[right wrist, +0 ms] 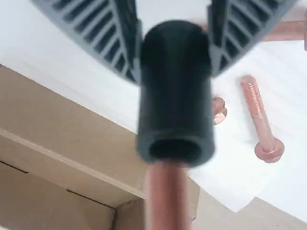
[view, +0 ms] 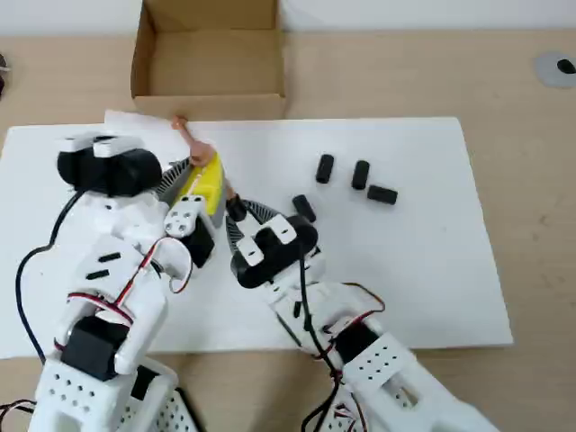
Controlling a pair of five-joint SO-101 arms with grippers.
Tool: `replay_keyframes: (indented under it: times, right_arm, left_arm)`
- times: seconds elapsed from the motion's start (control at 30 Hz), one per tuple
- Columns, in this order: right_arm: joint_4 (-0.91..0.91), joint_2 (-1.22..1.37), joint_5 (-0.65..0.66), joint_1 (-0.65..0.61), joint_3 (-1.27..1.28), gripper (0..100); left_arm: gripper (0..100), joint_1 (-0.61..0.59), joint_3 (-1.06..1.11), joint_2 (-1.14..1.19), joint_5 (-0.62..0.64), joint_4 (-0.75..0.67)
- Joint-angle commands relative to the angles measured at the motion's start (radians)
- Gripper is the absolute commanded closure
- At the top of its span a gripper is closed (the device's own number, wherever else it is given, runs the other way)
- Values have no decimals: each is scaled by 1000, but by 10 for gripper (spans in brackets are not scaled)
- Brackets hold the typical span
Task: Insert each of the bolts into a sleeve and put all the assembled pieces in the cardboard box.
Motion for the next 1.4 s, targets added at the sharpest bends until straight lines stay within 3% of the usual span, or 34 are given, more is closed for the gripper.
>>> replay_keyframes:
  times: [0.0,1.1,1.37]
  right_arm:
    - [0,-19,-9,-4,-2,988]
    - [-3,-19,-9,-4,-2,988]
    - [-3,-19,-9,-2,-2,988]
  left_arm:
    - [991,6,0,2,5,-17]
    - [989,92,259,2,-3,-18]
    - [887,91,247,-4,64,72]
